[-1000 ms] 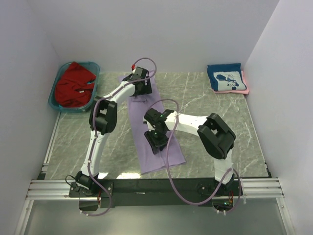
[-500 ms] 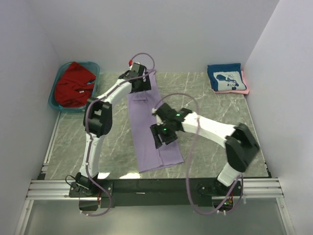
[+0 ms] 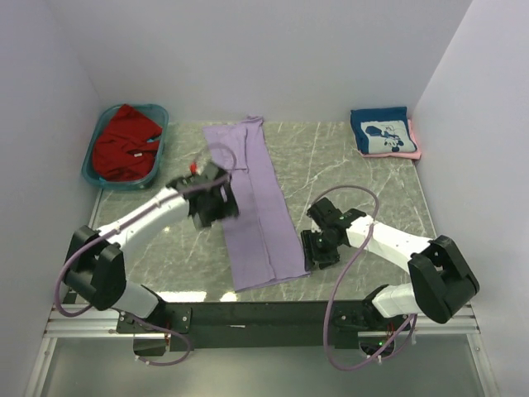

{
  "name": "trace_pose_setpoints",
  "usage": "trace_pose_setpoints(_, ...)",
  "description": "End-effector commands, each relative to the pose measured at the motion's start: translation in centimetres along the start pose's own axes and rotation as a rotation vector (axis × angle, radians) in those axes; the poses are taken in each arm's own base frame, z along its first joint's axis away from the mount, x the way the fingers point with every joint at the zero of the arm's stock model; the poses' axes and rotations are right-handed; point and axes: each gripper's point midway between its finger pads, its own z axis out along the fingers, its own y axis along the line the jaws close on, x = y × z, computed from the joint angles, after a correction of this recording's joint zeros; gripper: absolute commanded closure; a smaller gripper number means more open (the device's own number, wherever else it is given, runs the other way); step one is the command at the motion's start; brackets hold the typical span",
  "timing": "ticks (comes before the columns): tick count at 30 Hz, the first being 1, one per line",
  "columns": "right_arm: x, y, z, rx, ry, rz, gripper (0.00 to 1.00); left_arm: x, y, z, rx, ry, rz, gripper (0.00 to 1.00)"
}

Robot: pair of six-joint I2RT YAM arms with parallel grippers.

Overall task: Fold and stack the t-shirts
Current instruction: Fold the tshirt

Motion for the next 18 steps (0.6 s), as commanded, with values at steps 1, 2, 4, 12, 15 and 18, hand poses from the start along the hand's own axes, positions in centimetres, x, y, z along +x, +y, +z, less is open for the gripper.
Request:
trace_pose_setpoints(1,-0.6,1.2,0.3,-0.075,-0.034,0.009,0.44,8.8,2.5,-0.5,-0.052,0.214,-0.06,0.14)
trace_pose_setpoints(2,-0.6,1.3,0.4,-0.08,-0.032,0.01,0.45,9.8,2.7,-0.7,-0.048,0.235,-0.065,0.14)
trace_pose_setpoints(4,-0.5,1.3,0.6,-0.078,-0.02,0.007,0.46,11.6,3.3,-1.2,-0.063,0.257,-0.071,0.15)
trace_pose_setpoints(12,-0.7,1.6,1.7,-0.077,0.035,0.012,0.53,15.0,4.3,0.2,-0.085,0.376,-0.06,0.21)
trace_pose_setpoints(15,-0.6,1.7,1.9,-0.076,0.051,0.006,0.61,15.9,4.2,0.5,-0.096,0.422,-0.03,0.23)
trace_pose_setpoints(18,-0.5,2.0,1.8,-0.079,0.066,-0.011,0.76,17.2,4.1,0.6,-0.087,0.478,-0.012,0.25)
